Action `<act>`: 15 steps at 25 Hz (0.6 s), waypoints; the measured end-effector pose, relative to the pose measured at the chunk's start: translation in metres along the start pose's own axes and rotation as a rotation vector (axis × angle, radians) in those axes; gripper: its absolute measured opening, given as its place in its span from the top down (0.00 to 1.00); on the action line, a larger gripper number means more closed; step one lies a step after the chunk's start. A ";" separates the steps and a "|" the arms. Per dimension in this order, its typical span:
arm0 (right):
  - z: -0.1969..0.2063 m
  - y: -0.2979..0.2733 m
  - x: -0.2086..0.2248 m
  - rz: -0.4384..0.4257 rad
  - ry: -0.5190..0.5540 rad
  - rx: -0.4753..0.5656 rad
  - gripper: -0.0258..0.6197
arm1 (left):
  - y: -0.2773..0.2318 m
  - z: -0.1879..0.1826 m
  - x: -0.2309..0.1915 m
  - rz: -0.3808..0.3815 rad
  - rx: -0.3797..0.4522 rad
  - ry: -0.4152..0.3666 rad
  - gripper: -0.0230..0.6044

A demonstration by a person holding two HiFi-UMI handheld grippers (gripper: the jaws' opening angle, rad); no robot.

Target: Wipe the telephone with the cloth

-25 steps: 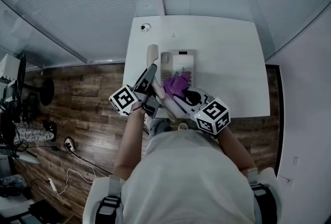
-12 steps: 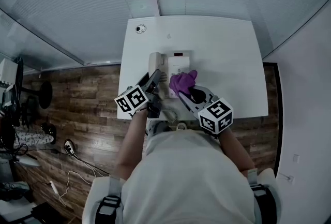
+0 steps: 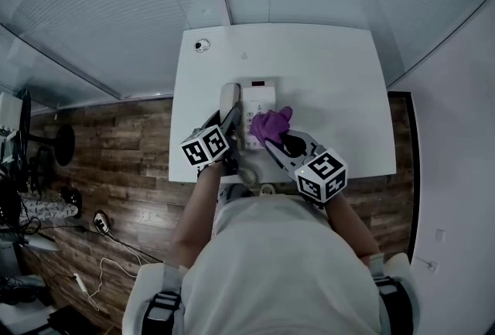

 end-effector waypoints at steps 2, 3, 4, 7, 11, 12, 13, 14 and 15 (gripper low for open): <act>0.001 0.001 0.002 -0.001 -0.004 0.000 0.81 | -0.003 0.001 0.002 -0.020 -0.001 -0.026 0.61; 0.001 0.001 0.003 -0.001 -0.006 0.001 0.81 | -0.005 0.000 0.002 -0.030 0.000 -0.036 0.61; 0.001 0.001 0.004 0.001 -0.008 0.002 0.81 | -0.007 0.000 0.002 -0.041 -0.002 -0.044 0.61; 0.003 0.001 0.005 0.007 -0.017 0.003 0.81 | -0.013 0.003 0.002 -0.077 -0.020 -0.084 0.61; 0.002 0.000 0.004 0.004 -0.010 -0.007 0.81 | -0.016 0.005 0.005 -0.099 -0.022 -0.145 0.61; 0.002 0.000 0.004 0.005 -0.007 -0.008 0.81 | -0.017 0.005 0.006 -0.097 -0.032 -0.153 0.61; 0.001 0.000 0.003 0.007 -0.006 -0.009 0.81 | -0.018 0.006 0.007 -0.092 -0.045 -0.164 0.61; 0.001 0.000 0.003 0.008 -0.008 -0.008 0.81 | -0.019 0.007 0.009 -0.085 -0.058 -0.176 0.61; 0.002 0.000 0.002 0.009 -0.011 -0.009 0.81 | -0.019 0.008 0.010 -0.077 -0.068 -0.185 0.61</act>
Point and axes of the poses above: the fingertips, and each gripper's own axes: y backward along the fingers, x to its right, z out of its underside, the point moved 7 cm from there along y, backward along the fingers, and after that the axes turned 4 degrees about y, right-handed, at the moved point
